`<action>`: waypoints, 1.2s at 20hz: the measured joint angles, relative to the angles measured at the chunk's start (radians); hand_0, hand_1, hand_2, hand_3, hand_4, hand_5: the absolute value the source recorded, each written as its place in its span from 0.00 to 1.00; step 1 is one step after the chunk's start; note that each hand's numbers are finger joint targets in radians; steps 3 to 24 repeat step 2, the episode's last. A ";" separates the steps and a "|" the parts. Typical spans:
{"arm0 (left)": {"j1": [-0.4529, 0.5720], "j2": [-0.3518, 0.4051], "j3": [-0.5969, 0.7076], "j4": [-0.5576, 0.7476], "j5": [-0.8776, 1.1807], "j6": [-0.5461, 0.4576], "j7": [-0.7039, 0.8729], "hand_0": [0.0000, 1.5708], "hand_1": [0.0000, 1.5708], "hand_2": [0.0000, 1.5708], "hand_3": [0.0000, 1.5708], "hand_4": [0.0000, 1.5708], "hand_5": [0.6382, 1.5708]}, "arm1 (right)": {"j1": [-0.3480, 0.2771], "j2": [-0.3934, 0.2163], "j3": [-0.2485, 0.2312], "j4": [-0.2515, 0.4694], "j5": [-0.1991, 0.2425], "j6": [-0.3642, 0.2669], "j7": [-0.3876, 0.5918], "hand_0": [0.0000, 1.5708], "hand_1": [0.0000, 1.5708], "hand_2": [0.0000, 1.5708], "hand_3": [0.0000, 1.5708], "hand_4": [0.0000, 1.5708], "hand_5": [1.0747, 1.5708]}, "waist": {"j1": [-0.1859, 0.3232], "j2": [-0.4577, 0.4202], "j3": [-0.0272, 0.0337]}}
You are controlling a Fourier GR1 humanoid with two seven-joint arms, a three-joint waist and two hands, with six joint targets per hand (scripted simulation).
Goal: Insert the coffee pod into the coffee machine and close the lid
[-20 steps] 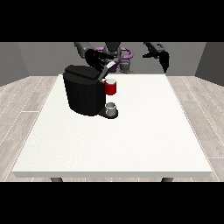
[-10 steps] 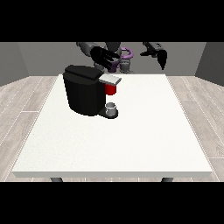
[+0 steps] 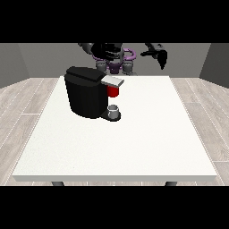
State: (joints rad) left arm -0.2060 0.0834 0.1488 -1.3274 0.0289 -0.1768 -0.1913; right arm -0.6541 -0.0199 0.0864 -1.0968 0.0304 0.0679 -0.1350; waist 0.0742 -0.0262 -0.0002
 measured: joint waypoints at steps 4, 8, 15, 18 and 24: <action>0.023 -0.012 -0.002 0.014 -0.008 0.015 -0.007 0.00 0.00 0.00 0.00 0.12 1.00 | 0.078 0.008 0.032 -0.030 -0.035 -0.019 -0.019 0.00 0.00 0.00 0.00 0.10 1.00 | -0.023 -0.028 0.0000; 0.023 -0.012 -0.002 0.014 -0.008 0.015 -0.007 0.00 0.00 0.00 0.00 0.12 1.00 | 0.078 0.008 0.032 -0.030 -0.035 -0.019 -0.019 0.00 0.00 0.00 0.00 0.10 1.00 | -0.023 -0.028 0.0000; 0.023 -0.012 -0.002 0.014 -0.008 0.015 -0.007 0.00 0.00 0.00 0.00 0.12 1.00 | 0.078 0.008 0.032 -0.030 -0.035 -0.019 -0.019 0.00 0.00 0.00 0.00 0.10 1.00 | -0.023 -0.028 0.0000; 0.023 -0.012 -0.002 0.014 -0.008 0.015 -0.007 0.00 0.00 0.00 0.00 0.12 1.00 | 0.078 0.008 0.032 -0.030 -0.035 -0.019 -0.019 0.00 0.00 0.00 0.00 0.10 1.00 | -0.023 -0.028 0.0000; 0.023 -0.012 -0.002 0.014 -0.008 0.015 -0.007 0.00 0.00 0.00 0.00 0.12 1.00 | 0.078 0.008 0.032 -0.030 -0.035 -0.019 -0.019 0.00 0.00 0.00 0.00 0.10 1.00 | -0.023 -0.028 0.0000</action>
